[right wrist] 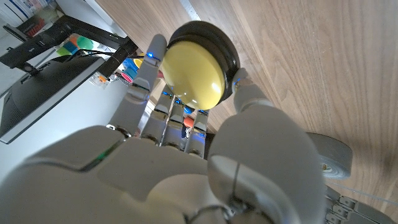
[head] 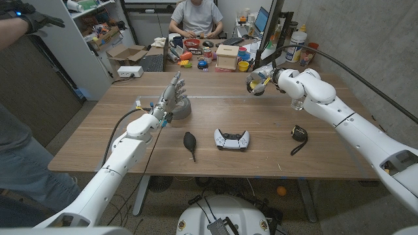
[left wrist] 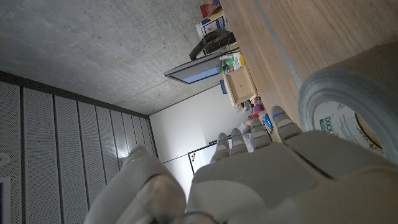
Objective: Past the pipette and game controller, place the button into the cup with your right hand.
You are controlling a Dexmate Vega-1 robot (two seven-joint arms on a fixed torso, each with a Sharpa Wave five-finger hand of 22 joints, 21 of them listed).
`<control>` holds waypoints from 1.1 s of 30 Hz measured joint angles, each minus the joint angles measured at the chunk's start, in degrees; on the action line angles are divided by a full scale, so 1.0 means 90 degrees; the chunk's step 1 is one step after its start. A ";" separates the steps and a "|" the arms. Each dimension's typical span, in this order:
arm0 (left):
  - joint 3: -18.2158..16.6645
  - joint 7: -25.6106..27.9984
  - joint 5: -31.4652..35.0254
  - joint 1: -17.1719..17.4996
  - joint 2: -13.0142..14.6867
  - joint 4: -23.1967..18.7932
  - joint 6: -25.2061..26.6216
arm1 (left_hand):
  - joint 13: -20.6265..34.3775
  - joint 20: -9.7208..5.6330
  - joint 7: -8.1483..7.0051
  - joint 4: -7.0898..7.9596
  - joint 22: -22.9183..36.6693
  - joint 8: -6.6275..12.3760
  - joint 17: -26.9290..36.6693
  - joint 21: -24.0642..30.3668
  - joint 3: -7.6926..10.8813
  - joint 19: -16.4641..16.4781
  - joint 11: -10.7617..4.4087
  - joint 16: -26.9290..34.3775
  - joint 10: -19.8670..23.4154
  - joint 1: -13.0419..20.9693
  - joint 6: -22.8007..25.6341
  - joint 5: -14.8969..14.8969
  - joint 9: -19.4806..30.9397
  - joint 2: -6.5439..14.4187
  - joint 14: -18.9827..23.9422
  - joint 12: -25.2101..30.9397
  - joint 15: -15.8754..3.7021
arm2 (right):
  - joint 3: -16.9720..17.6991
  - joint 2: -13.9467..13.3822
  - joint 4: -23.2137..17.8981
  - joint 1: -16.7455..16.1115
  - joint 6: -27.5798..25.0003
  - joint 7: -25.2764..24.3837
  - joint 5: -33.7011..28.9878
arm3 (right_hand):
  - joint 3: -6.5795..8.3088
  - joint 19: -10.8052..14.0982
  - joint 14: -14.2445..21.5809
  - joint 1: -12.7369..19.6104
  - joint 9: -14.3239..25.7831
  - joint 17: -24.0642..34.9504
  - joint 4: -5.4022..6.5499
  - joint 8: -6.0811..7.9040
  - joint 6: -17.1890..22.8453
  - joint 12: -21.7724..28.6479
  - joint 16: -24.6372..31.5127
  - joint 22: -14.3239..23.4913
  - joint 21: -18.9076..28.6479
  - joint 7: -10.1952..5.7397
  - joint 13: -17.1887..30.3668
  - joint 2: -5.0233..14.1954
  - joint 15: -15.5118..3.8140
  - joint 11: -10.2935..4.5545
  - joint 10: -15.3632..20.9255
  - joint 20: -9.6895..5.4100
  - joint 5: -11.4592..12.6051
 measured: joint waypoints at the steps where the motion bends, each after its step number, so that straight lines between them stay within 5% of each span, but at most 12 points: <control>1: 0.0000 0.0001 0.0001 0.0000 0.0000 0.0000 0.0000 | 0.0000 0.0000 -0.0011 0.0000 0.0000 0.0000 0.0000 0.0000 0.0000 0.0000 -0.0005 0.0000 0.0016 0.0000 0.0011 0.0000 0.0000 0.0000 0.0000 0.0000 0.0000 | 0.0027 -0.0020 -0.0024 -0.0011 -0.0005 0.0002 -0.0001 | 0.0000 0.0000 0.0000 0.0000 0.0000 0.0000 0.0000 0.0000 0.0000 0.0000 0.0000 0.0000 0.0000 0.0000 0.0000 0.0000 0.0000 0.0000 0.0000 0.0000 0.0000; 33: -0.0161 0.0204 0.0033 0.0187 0.0221 -0.0522 0.0168 | 0.0000 0.0000 -0.0020 0.0028 0.0000 0.0000 0.0033 -0.0023 -0.0027 0.0000 0.0025 0.0000 0.0044 0.0025 0.0020 -0.0006 0.0000 0.0025 0.0000 0.0000 0.0000 | 0.0711 -0.0549 -0.0377 -0.0489 -0.0741 0.0086 0.0017 | 0.0001 -0.0070 0.0139 -0.0014 0.0022 0.0001 0.0001 0.0032 0.0093 -0.0025 -0.0025 0.0000 -0.0093 0.0024 0.0002 0.0014 -0.0001 -0.0036 0.0036 0.0022 -0.0014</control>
